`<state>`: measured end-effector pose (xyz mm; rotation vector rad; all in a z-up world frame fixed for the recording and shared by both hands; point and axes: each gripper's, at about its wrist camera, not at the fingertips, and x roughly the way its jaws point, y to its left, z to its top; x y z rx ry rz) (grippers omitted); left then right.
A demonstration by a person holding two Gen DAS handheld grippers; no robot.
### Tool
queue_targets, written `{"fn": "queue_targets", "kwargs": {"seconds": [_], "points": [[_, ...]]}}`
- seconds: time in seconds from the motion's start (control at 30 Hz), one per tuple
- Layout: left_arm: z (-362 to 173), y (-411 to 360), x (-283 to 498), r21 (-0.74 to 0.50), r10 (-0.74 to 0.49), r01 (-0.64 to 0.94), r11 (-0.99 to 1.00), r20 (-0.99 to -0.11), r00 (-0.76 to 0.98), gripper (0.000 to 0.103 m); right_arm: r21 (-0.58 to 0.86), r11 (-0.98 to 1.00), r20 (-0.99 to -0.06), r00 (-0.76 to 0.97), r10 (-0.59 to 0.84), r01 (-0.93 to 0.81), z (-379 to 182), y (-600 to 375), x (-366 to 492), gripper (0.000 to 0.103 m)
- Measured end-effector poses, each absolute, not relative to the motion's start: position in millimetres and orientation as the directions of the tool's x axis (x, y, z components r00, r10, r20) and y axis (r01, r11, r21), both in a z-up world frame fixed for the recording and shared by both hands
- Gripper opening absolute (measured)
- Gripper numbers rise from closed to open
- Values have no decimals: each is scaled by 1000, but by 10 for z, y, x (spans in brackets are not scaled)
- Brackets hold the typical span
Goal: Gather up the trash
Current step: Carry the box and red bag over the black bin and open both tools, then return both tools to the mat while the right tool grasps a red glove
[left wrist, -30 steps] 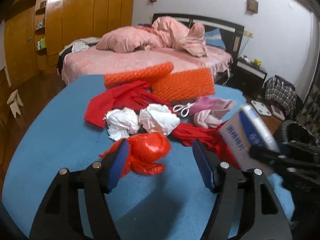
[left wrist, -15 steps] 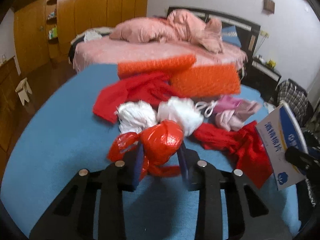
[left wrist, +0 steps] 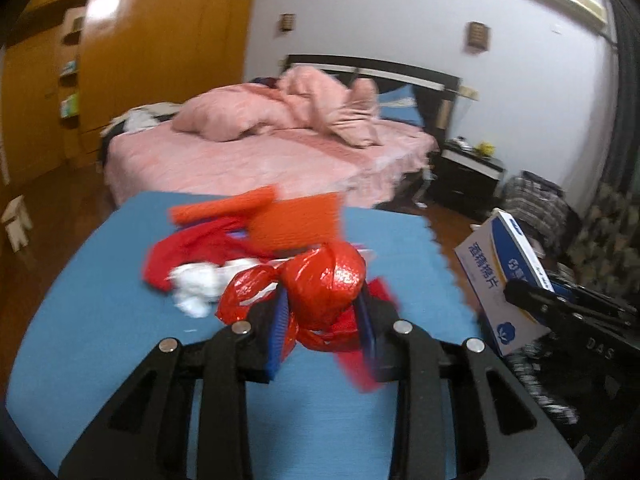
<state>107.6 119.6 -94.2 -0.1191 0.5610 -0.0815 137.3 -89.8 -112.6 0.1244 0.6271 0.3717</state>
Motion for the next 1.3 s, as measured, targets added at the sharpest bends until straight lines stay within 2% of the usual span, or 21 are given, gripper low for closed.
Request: {"fn": "queue_targets", "kwargs": {"seconds": [0.5, 0.57, 0.6, 0.63, 0.67, 0.7, 0.73, 0.8, 0.87, 0.97, 1.03, 1.3], "points": [[-915, -700, 1232, -189, -465, 432, 882, -502, 730, 31, 158, 986, -595, 803, 48, 58, -1255, -2675, 1009, 30], [-961, -951, 1278, -206, -514, 482, 852, -511, 689, 36, 153, 985, -600, 800, 24, 85, -1283, -2810, 963, 32], [-988, -1029, 1294, -209, -525, 495, 844, -515, 678, 45, 142, 983, -607, 795, -3, 113, -1310, -2908, 950, 32], [-1021, -1074, 1310, -213, -535, 505, 836, -519, 667, 63, 139, 982, -608, 793, -16, 126, -1327, -2957, 938, 35], [-1053, -1141, 1312, -221, -550, 520, 825, -524, 650, 76, 138, 979, -611, 791, -34, 149, -1352, -3035, 919, 44], [-1079, -1177, 1303, -221, -554, 525, 822, -526, 645, 78, 139, 976, -611, 790, -47, 166, -1368, -3087, 900, 48], [-1098, -1194, 1290, -219, -555, 529, 820, -528, 642, 80, 139, 974, -610, 790, -58, 178, -1373, -3132, 875, 57], [-1141, -1158, 1271, -215, -555, 534, 818, -539, 633, 84, 139, 970, -607, 791, -78, 202, -1392, -3191, 841, 64], [-1161, -1063, 1245, -206, -540, 521, 828, -544, 642, 86, 142, 968, -600, 796, -84, 209, -1402, -3201, 827, 77], [-1144, -822, 1159, -189, -503, 485, 854, -538, 676, 89, 153, 969, -580, 812, -72, 195, -1370, -3132, 826, 89], [-1116, -640, 1105, -168, -464, 449, 878, -531, 709, 90, 158, 973, -562, 825, -51, 168, -1330, -2997, 840, 94], [-1062, 323, 1014, -69, -236, 235, 970, -511, 827, 90, 178, 984, -521, 847, 109, -17, -1221, -2160, 1067, 97]]}}
